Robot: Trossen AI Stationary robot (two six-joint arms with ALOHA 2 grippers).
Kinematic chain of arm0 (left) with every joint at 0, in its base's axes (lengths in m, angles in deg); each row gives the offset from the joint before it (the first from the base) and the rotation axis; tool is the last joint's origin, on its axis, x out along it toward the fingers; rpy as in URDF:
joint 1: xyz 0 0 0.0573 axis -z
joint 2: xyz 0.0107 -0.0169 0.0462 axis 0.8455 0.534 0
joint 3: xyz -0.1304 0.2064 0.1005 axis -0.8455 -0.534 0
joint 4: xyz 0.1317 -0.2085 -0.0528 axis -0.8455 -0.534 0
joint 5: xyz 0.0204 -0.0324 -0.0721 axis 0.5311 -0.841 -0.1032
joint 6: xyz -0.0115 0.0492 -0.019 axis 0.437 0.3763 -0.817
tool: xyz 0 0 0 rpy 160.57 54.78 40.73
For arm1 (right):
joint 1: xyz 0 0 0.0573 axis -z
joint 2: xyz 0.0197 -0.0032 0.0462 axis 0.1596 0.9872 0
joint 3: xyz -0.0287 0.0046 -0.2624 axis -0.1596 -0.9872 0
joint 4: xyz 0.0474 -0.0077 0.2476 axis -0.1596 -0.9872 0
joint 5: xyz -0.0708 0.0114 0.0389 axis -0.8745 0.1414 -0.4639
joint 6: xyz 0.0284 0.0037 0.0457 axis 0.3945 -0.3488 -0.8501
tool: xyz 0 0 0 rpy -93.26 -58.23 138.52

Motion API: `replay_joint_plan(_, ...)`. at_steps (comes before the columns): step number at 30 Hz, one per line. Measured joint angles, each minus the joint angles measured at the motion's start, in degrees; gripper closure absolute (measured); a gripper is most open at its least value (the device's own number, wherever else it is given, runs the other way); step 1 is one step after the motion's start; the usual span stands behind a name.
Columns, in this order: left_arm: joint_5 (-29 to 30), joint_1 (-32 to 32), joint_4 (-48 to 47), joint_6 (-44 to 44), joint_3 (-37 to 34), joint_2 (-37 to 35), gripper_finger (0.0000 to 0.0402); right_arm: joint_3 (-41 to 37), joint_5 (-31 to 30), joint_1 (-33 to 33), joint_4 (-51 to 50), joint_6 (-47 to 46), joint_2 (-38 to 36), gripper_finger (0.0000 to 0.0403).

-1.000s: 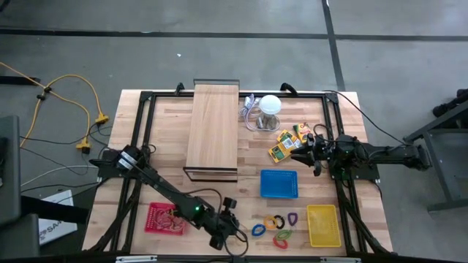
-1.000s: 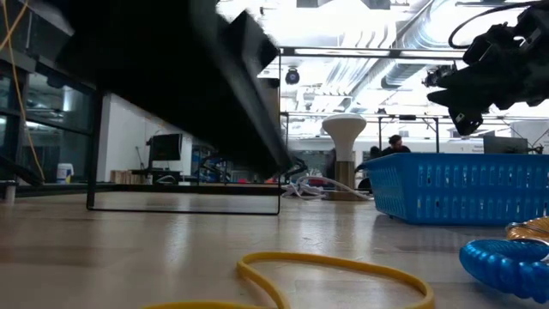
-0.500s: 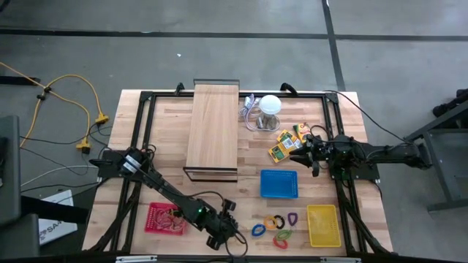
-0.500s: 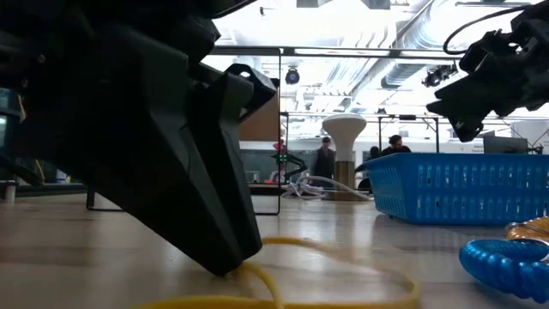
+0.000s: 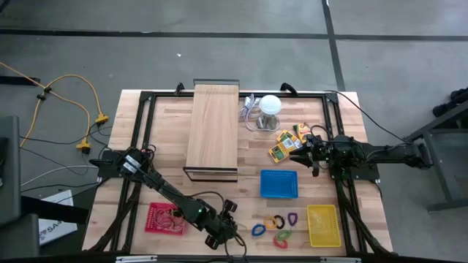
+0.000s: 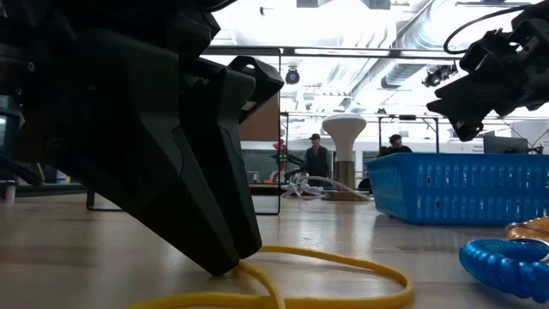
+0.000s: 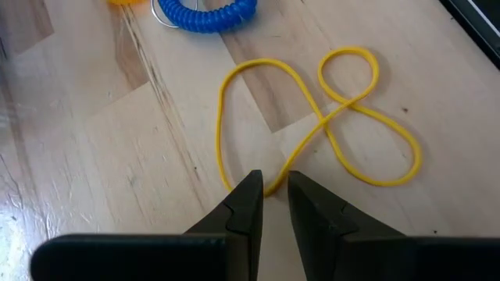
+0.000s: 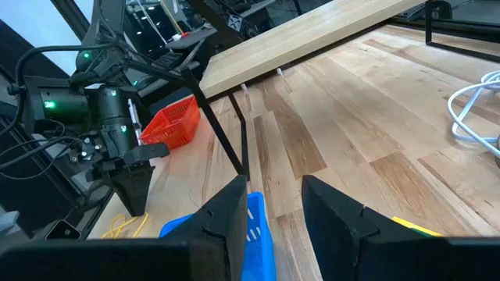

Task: Pick & Place Office Desk Supplies
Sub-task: Put the yellow rubber band into the red bin

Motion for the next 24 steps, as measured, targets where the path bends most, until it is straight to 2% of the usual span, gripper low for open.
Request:
replay_joint_plan(9,-5.4,-1.4,-0.3,-2.5,0.0,-0.1,0.0371,0.0,0.0,0.0,0.0,0.0,0.0,0.0292)
replay_joint_plan(15,-5.4,-1.4,-0.4,-2.6,0.0,-0.1,0.0398,0.0,0.0,0.0,0.0,0.0,0.0,0.0292)
replay_joint_plan(24,-5.4,-1.2,-0.2,-2.9,0.1,-0.1,0.0401,0.0,0.0,0.0,0.0,0.0,0.0,0.0292)
